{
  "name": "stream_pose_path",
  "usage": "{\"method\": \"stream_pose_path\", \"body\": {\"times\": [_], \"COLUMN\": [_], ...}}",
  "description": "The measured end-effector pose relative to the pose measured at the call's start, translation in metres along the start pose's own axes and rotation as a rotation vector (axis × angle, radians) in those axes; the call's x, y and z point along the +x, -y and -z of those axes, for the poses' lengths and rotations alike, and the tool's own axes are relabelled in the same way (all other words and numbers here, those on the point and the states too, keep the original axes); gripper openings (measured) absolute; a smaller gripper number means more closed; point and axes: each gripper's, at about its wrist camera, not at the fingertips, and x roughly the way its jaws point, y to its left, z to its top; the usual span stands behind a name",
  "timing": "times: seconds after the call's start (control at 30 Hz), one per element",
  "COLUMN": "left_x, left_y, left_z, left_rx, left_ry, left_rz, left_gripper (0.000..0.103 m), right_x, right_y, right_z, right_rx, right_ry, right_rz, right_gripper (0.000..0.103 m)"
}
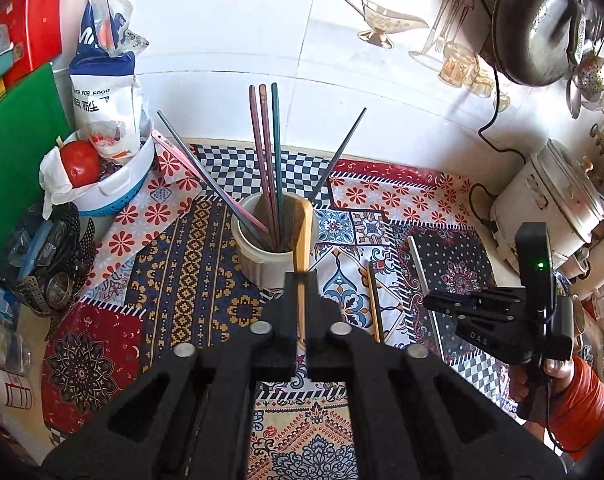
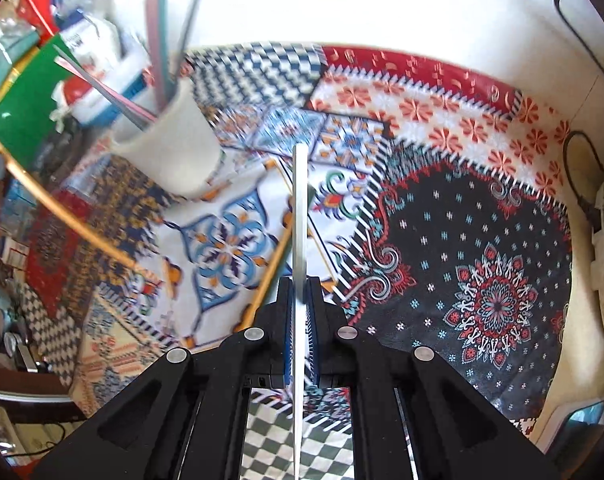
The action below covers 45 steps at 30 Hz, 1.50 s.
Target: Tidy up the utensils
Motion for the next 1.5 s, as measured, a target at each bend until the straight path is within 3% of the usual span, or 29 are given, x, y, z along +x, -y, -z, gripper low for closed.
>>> {"method": "stream_pose_path", "body": {"times": [0.3,0.63,0.83,0.97,1.1,1.27,1.4,1.5], "left_x": [-0.009,0.025,0.06,0.079,0.087,0.087,0.087,0.088], "left_y": [-0.002,-0.05,-0.065,-0.063,-0.066,-0.083,-0.098,-0.106], "left_z": [-0.007,0.014,0.042,0.064,0.075,0.082,0.09,0.099], "left_rx": [0.003,-0.076,-0.05,-0.016,-0.041,-0.109,-0.158,-0.179], "left_ry": [0.021,-0.129,-0.279,-0.369,-0.398,-0.403,-0.42,-0.448], "left_rz": [-0.009,-0.064,-0.068,-0.058,-0.046,-0.053,-0.066,-0.069], "left_gripper": [0.0,0.002,0.011,0.011,0.017,0.018,0.018,0.018], "right_x": [-0.04,-0.055,-0.053,-0.05,-0.046,-0.035,-0.023,-0.015], "right_y": [-0.027,-0.044,-0.06,-0.071,-0.082,-0.1,-0.113,-0.122], "right_z": [-0.009,-0.039,-0.066,-0.089,-0.118,-0.152,-0.168,-0.171], "right_rx": [-0.041,-0.058,-0.096,-0.114,-0.123,-0.144,-0.151,-0.161], "right_ry": [0.124,0.208,0.242,0.267,0.302,0.356,0.422,0.49], "right_rz": [-0.036,-0.081,-0.101,-0.119,-0.144,-0.161,-0.15,-0.093], "right_gripper": [0.006,0.006,0.006,0.006,0.006,0.006,0.006,0.006]}}
